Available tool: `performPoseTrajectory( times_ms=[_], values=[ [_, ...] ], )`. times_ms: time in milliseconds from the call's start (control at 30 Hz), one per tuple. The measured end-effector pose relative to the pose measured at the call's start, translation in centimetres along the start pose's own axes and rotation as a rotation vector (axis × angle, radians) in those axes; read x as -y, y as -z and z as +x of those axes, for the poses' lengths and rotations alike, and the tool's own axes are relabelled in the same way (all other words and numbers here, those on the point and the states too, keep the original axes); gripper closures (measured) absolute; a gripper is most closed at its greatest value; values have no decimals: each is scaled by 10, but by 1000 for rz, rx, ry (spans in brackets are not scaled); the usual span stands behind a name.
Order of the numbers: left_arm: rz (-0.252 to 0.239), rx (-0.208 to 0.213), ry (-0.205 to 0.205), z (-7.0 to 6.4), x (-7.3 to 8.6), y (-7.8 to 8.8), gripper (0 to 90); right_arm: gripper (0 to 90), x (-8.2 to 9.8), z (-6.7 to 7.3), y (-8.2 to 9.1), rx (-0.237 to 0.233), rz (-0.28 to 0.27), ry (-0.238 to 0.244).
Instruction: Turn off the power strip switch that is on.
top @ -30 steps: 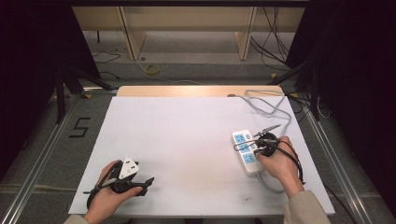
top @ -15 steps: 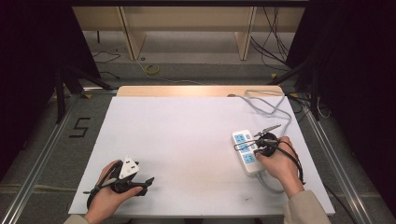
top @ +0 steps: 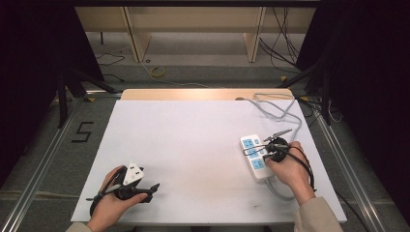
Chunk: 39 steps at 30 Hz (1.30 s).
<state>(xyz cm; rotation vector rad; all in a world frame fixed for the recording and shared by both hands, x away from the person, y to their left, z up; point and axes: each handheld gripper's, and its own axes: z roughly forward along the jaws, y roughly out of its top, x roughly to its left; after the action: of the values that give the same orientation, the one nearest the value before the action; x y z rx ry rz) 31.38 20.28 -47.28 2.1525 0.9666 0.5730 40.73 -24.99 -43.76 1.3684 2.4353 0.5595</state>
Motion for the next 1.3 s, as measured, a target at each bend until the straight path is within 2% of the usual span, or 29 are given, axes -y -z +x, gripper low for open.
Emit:
performPoseTrajectory(
  times_ms=[600, 667, 733, 1300],
  values=[
    [1, -1, -1, 0, 0, 0, 209, 900, 0, 0, 0, 1, -3, 2],
    [0, 0, 0, 0, 0, 0, 209, 900, 0, 0, 3, 4, -20, 4],
    [1, 0, 0, 0, 0, 0, 209, 900, -1, 0, 5, 3, -9, 6],
    [5, 1, -7, 0, 0, 0, 209, 900, -1, 4, 10, -63, -103, 24]
  ],
)
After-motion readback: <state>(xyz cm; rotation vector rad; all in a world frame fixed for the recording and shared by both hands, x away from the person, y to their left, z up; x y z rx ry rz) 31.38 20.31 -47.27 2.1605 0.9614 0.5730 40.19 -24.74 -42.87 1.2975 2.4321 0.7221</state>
